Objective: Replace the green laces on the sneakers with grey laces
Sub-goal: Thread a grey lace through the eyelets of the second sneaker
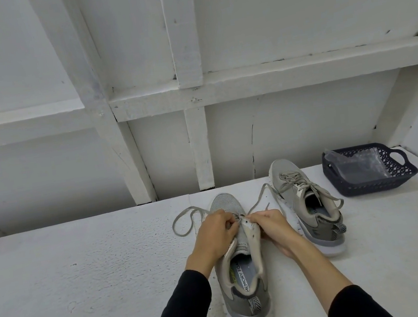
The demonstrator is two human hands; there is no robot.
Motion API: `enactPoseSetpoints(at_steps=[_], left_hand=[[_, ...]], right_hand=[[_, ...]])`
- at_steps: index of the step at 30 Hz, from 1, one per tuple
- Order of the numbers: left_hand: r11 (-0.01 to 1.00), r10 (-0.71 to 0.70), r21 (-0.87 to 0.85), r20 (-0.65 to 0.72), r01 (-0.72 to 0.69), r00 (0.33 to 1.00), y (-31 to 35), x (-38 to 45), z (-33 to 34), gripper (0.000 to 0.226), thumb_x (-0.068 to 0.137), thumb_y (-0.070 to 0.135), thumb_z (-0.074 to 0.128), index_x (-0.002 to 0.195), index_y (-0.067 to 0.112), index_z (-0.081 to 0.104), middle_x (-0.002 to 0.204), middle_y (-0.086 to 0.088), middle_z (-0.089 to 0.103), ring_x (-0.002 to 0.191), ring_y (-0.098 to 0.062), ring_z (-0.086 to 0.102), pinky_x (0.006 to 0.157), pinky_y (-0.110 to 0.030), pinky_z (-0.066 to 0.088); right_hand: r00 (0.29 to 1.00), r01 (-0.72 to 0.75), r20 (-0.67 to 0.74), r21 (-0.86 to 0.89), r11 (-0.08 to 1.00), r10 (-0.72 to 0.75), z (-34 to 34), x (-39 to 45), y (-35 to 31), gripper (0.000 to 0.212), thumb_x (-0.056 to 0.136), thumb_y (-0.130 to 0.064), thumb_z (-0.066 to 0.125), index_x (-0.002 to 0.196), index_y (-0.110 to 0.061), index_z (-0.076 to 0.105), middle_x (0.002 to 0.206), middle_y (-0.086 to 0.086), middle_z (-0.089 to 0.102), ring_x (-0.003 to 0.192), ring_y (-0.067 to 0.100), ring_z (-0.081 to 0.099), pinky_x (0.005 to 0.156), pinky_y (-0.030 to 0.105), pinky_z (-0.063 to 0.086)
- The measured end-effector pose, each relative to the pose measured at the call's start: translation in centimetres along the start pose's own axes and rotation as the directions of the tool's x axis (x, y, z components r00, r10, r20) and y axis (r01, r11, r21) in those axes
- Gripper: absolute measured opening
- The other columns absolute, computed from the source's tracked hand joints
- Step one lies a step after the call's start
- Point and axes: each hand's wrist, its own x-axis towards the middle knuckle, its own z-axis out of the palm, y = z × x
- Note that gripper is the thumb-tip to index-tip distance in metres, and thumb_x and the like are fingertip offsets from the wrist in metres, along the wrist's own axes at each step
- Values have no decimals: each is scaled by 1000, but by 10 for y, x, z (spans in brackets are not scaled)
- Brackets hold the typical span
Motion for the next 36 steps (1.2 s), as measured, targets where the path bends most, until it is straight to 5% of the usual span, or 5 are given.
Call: enactPoseSetpoints(at_steps=[16, 20, 27, 32, 36], left_hand=[[994, -76, -93, -178, 60, 981, -2, -8, 14, 20, 99, 34, 52, 103, 26, 70, 84, 12, 48, 81, -7, 49, 75, -29, 37], [974, -222, -103, -222, 204, 949, -1, -13, 15, 17, 93, 46, 57, 106, 36, 64, 100, 16, 50, 104, -9, 37, 89, -34, 23], [836, -524, -301, -195, 458, 829, -3, -14, 17, 91, 71, 58, 76, 140, 21, 30, 140, -6, 24, 133, -30, 24, 109, -45, 24], [779, -596, -361, -175, 512, 784, -7, -15, 20, 105, 67, 57, 80, 144, 12, 23, 142, -14, 21, 131, -36, 27, 109, -42, 27], [753, -604, -438, -164, 491, 780, -6, -16, 21, 93, 68, 49, 83, 133, 12, 27, 135, -13, 25, 124, -36, 34, 100, -39, 34]], right_hand=[[989, 122, -77, -29, 992, -124, 15, -6, -8, 4, 90, -7, 65, 88, -6, 69, 66, 6, 63, 57, 15, 57, 48, 18, 47], [955, 204, -183, -167, 965, -233, 22, -3, -7, 14, 87, -9, 67, 75, -17, 68, 74, 2, 67, 71, 19, 62, 65, 30, 53], [829, 542, -202, 67, 837, -521, 23, -26, -78, 11, 101, -13, 46, 91, -15, 49, 77, 2, 64, 66, 14, 61, 68, 30, 54], [899, 332, -5, -646, 688, -439, 8, -15, -54, 12, 101, -20, 43, 91, -17, 49, 68, -1, 52, 61, 16, 48, 60, 33, 38], [978, 173, 29, -676, 716, -209, 8, -14, -5, 13, 99, -19, 48, 87, -13, 49, 83, 5, 56, 80, 23, 53, 66, 30, 37]])
